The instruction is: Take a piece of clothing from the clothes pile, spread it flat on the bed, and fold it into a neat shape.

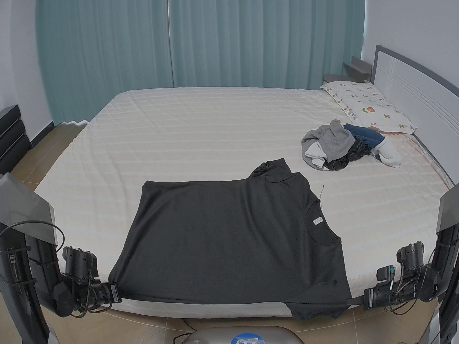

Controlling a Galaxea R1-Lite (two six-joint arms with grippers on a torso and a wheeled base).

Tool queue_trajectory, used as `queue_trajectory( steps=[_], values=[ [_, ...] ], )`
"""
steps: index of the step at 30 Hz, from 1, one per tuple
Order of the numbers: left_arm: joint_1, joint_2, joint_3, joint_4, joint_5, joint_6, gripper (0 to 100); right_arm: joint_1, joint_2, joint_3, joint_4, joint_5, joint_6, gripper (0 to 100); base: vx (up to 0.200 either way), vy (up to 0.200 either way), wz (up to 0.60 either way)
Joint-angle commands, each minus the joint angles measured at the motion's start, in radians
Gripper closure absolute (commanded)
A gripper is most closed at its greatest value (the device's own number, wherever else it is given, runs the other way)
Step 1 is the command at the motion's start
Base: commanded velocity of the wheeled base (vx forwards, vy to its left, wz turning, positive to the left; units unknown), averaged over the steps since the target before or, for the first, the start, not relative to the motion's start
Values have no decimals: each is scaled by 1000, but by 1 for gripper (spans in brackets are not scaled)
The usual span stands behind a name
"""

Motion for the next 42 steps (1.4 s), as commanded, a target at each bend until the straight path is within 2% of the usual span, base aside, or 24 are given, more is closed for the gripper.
queue_trajectory(
  steps=[1, 5, 10, 16, 19, 20, 24, 27, 31, 36, 42],
  values=[
    [-1, 28, 41, -6, 3, 22, 100, -1, -68, 17, 23, -9, -6, 100, 0, 0, 0],
    [-1, 31, 61, -5, 5, 41, 100, 1, -76, 17, 59, -40, -18, 100, 0, 0, 0],
    [-5, 37, 67, 4, 32, 60, 100, 5, -93, 17, 122, -46, -64, 100, 0, 0, 0],
    [-5, 37, 27, -20, 37, 31, 100, 4, -120, 16, 51, -43, -55, 100, 0, 0, 0],
    [-5, 23, -3, -23, 38, -20, 100, -1, -126, 10, -6, -41, -40, 100, 0, 0, 0],
    [-5, -9, -65, -23, 35, -92, 100, 1, -126, -4, -76, -41, 19, 100, 0, 0, 0],
    [-8, -23, -169, -22, 41, -212, 100, 15, -96, -70, -196, -44, 160, 100, 0, 0, 0],
    [-8, -30, -215, -22, 41, -258, 100, 15, -70, -112, -217, -52, 174, 100, 0, 0, 0],
    [-7, -44, -315, -16, 40, -405, 100, 19, -48, -216, -205, -104, 180, 100, 0, 0, 0],
    [-17, -38, -327, -19, 35, -417, 100, 39, -31, -274, -207, -115, 184, 100, 0, 0, 0],
    [-21, -124, -312, -19, 37, -423, 100, 39, -65, -263, -222, -115, 189, 100, 0, 0, 0]
  ],
)
